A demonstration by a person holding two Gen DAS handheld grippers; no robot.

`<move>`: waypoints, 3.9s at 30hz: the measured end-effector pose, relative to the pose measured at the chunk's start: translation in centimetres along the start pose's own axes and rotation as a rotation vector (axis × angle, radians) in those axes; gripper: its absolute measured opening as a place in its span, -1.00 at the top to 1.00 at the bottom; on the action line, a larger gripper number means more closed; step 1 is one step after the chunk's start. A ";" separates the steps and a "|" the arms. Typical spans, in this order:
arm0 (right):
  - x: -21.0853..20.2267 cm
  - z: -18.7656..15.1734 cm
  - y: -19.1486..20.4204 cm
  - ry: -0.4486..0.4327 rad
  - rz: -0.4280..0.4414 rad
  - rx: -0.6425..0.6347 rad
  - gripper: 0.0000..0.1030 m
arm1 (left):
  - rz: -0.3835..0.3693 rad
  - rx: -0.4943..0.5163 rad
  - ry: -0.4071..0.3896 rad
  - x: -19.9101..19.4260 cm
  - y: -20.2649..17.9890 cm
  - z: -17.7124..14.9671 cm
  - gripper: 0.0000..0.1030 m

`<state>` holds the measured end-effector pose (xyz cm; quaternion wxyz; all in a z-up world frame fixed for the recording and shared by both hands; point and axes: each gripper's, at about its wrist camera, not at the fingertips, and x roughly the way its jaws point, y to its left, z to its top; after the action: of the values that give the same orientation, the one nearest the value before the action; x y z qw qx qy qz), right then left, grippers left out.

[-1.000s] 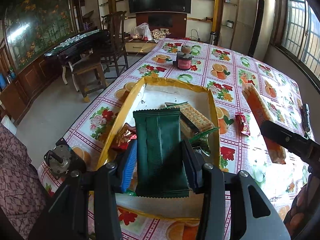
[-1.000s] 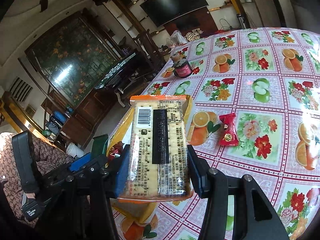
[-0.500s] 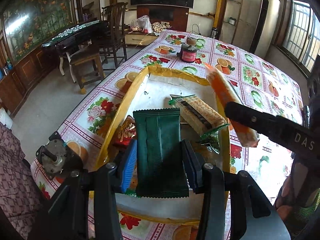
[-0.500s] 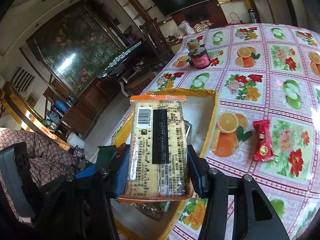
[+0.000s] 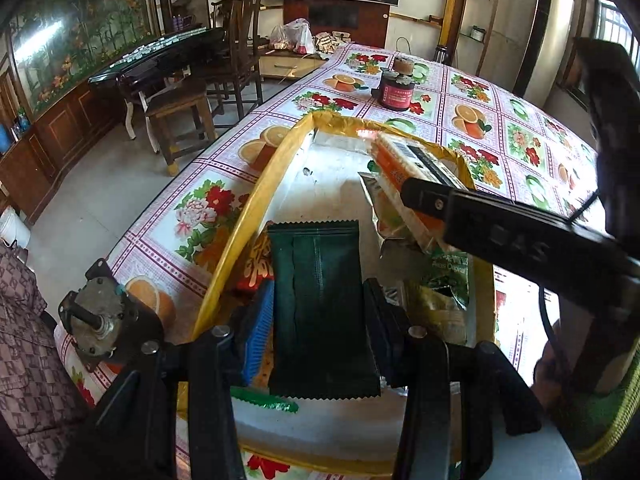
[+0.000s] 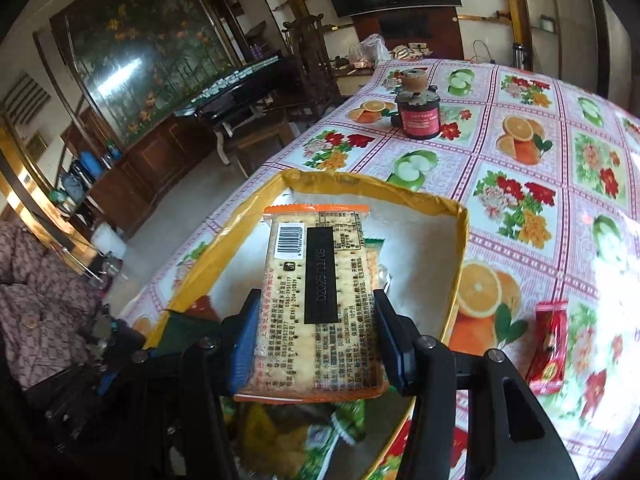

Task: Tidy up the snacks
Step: 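Open both tools to drop the green packet and cracker box into the tray, then withdraw both tools toward the red wrapped cake and green foil packet, then grasp the red wrapped cake with the left tool while the right tool grasps the green foil packet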

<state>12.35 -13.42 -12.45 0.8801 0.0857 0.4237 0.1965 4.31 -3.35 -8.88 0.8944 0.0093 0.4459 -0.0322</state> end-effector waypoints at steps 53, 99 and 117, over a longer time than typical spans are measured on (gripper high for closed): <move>-15.7 -10.0 -15.3 -0.165 -0.181 0.335 -0.30 | -0.071 0.137 -0.077 -5.1 -8.5 -0.1 -0.70; -17.3 -10.8 -32.9 -0.093 -0.715 0.509 0.13 | -0.144 0.235 0.143 8.9 -22.1 2.8 -0.14; -19.0 -10.9 -23.1 -0.220 -0.217 0.451 0.20 | -0.138 0.228 0.032 0.8 -19.3 1.3 0.58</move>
<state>-0.56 -42.52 -13.09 0.8954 0.2545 0.3653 -0.0088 4.49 -22.68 -8.49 0.8760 0.0809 0.4531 -0.1439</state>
